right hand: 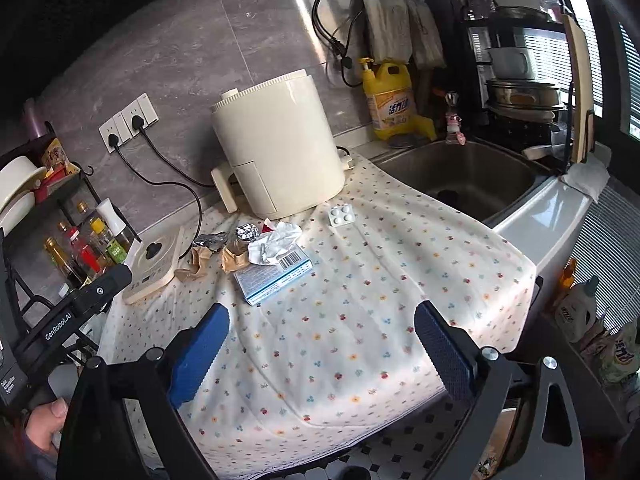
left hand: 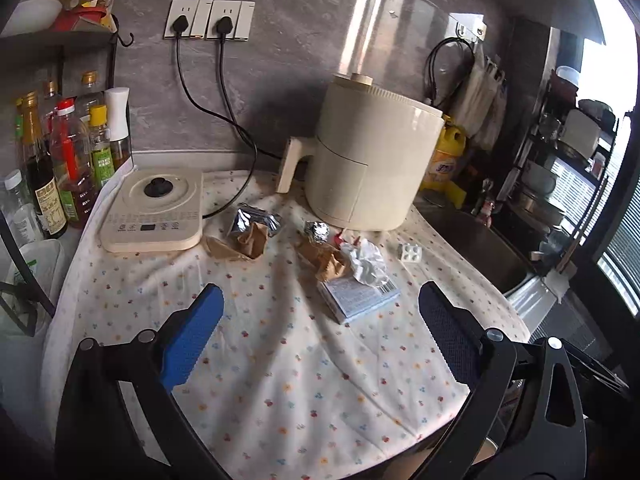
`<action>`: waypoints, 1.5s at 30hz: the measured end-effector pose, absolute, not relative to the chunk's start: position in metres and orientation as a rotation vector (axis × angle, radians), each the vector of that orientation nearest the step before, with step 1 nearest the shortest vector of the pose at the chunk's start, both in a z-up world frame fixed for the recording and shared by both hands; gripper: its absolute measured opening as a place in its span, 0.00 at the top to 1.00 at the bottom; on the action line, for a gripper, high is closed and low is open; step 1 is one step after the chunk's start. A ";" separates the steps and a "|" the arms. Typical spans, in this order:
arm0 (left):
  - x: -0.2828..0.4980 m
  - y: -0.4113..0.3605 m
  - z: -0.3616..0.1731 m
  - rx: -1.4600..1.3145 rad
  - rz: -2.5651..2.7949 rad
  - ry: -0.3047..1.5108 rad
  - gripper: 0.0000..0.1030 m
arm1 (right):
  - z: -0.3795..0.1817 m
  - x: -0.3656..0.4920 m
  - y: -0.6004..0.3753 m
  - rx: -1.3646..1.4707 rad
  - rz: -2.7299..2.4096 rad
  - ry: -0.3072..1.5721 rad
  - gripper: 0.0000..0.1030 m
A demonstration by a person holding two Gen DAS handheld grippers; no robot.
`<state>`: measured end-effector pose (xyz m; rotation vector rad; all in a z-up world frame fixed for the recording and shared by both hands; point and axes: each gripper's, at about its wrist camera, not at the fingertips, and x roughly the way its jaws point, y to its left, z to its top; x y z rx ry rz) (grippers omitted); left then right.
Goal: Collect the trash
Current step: 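Move both open tools back over the remaining trash on the tablecloth, then grasp a brown paper scrap with the left tool while the right tool grasps a white tissue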
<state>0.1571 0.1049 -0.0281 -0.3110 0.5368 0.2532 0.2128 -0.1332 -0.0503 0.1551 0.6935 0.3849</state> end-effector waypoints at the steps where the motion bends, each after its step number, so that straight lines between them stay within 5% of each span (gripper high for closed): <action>1: 0.160 0.111 -0.029 -0.314 0.260 0.537 0.06 | -0.051 0.217 -0.127 0.149 0.390 0.696 0.14; 16: 0.228 0.172 -0.056 -0.341 0.260 0.585 0.09 | -0.065 0.288 -0.051 0.100 0.408 0.737 0.19; 38: 0.325 0.213 -0.141 -0.322 0.273 0.823 0.43 | -0.125 0.376 0.015 0.039 0.379 0.895 0.35; 41: 0.327 0.215 -0.150 -0.315 0.290 0.863 0.64 | -0.135 0.380 0.019 0.024 0.374 0.929 0.47; 43: 0.325 0.216 -0.150 -0.303 0.298 0.864 0.78 | -0.142 0.381 0.018 0.030 0.382 0.957 0.80; 45: 0.322 0.217 -0.147 -0.307 0.291 0.862 0.85 | -0.143 0.379 0.016 0.024 0.380 0.953 0.87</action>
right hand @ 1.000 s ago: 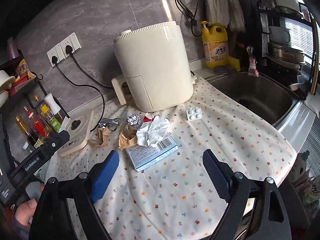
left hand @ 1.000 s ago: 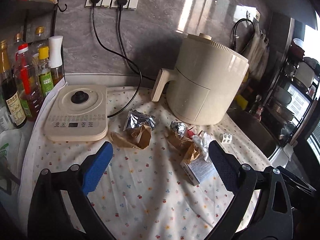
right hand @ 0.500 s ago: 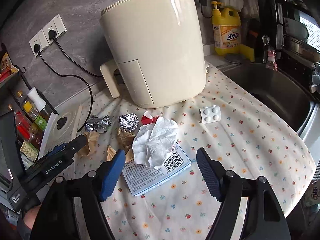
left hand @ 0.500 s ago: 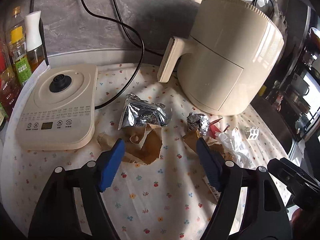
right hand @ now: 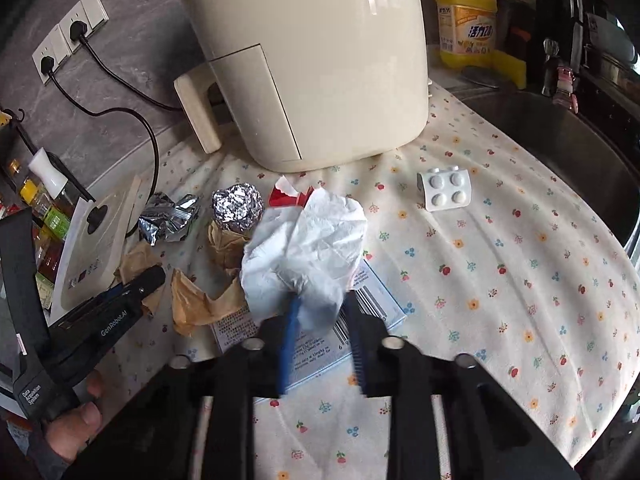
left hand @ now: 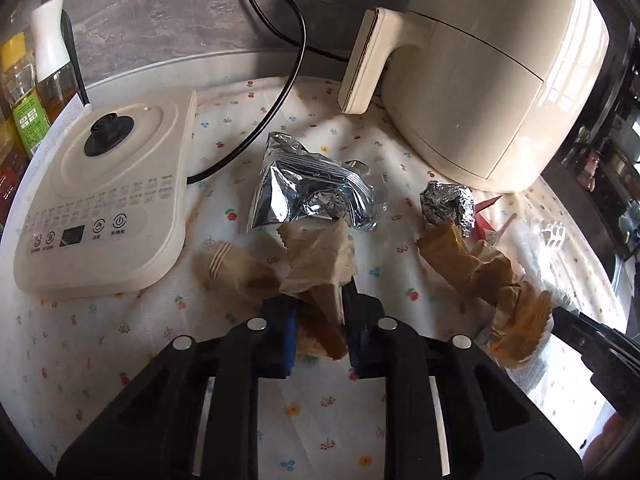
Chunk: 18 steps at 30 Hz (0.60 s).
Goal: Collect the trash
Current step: 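Grasp a brown paper scrap with the left tool while the right tool grasps a white tissue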
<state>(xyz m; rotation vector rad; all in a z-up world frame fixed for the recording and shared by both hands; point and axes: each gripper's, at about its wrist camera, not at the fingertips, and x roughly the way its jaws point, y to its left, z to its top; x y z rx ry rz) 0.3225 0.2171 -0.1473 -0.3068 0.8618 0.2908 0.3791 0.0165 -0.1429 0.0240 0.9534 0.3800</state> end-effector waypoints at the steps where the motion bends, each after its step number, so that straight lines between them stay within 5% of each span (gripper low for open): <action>1: 0.320 0.216 -0.145 -0.302 0.292 0.854 0.86 | -0.142 0.377 0.015 0.028 0.384 0.948 0.90; 18: 0.258 0.152 -0.094 -0.268 0.240 0.734 0.89 | -0.094 0.300 -0.043 0.120 0.428 0.840 0.93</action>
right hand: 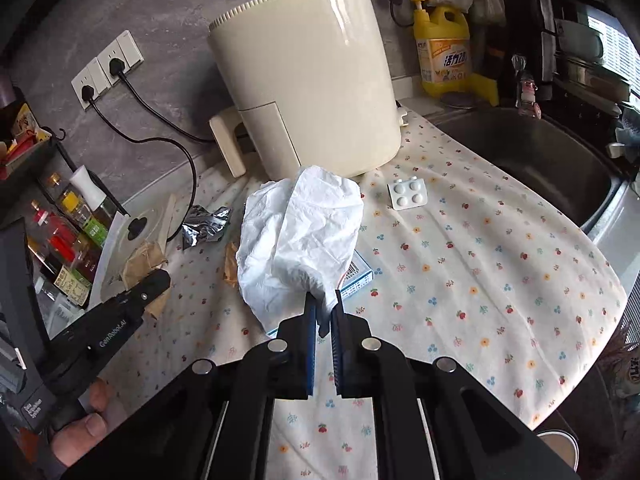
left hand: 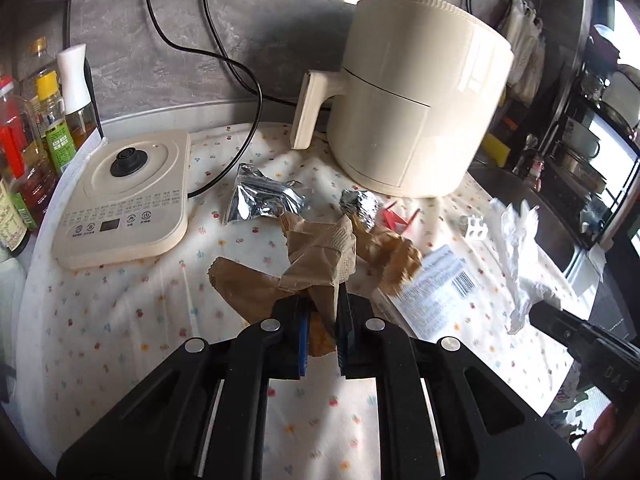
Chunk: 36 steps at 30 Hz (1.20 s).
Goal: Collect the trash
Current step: 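Grasp a brown paper scrap with the left tool while the right tool grasps a white tissue, then carry the paper scrap and tissue down to the white bin and open both tools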
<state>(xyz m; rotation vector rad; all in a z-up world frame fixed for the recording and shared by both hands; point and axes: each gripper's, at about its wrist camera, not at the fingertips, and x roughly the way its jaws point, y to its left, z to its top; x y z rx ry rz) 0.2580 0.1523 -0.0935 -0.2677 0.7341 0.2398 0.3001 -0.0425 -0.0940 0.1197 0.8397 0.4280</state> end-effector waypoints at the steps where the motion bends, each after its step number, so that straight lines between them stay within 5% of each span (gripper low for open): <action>1: 0.254 0.147 -0.091 -0.263 0.241 0.734 0.89 | -0.091 0.294 -0.046 0.127 0.435 0.836 0.93; 18: 0.155 0.079 -0.049 -0.249 0.249 0.634 0.89 | -0.057 0.197 -0.106 0.136 0.462 0.757 0.93; 36: 0.103 -0.012 -0.068 -0.228 0.164 0.676 0.89 | -0.076 0.121 -0.202 0.158 0.377 0.770 0.93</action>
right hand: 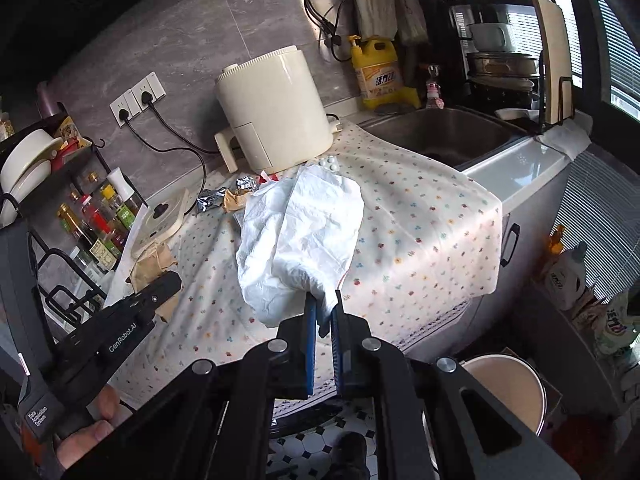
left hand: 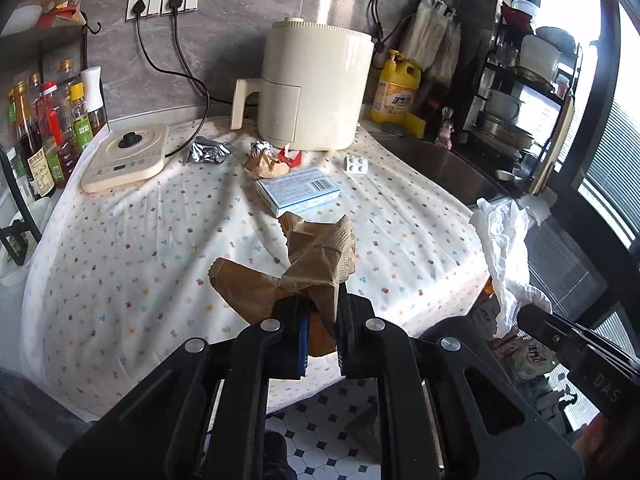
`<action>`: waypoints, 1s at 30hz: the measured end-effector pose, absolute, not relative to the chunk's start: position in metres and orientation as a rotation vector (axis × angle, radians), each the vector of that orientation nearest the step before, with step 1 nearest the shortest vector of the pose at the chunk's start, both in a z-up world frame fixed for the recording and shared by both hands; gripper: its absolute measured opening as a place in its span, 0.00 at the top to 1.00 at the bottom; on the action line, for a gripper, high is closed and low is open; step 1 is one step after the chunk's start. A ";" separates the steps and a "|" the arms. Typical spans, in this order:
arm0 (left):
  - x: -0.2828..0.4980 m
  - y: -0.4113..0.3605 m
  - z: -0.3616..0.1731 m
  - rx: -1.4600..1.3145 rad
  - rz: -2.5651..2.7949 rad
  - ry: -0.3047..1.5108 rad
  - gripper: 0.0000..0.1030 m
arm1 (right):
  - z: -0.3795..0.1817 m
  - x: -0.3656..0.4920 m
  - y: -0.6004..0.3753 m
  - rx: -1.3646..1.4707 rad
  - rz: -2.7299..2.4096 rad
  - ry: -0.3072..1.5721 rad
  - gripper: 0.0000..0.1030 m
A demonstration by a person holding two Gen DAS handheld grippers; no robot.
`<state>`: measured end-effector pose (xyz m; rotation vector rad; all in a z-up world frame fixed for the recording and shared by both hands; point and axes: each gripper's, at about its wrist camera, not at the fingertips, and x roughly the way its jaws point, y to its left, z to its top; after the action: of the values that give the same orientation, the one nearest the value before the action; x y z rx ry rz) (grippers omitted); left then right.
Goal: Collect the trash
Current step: 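Carry the paper scrap and tissue down to the white bin and open both tools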
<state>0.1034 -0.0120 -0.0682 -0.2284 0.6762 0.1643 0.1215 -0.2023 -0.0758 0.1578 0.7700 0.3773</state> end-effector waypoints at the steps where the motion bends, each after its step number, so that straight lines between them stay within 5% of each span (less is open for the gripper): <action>1: 0.101 -0.016 -0.071 -0.228 0.160 0.680 0.89 | -0.078 0.118 -0.207 0.159 0.375 0.774 0.93; 30: 0.141 -0.234 -0.200 -0.105 -0.272 0.963 0.89 | -0.180 0.055 -0.425 0.301 -0.084 0.915 0.93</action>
<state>0.1405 -0.2337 -0.1998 -0.1052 0.9629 -0.2724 0.0554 -0.4248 -0.1798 0.3012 0.9154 -0.0842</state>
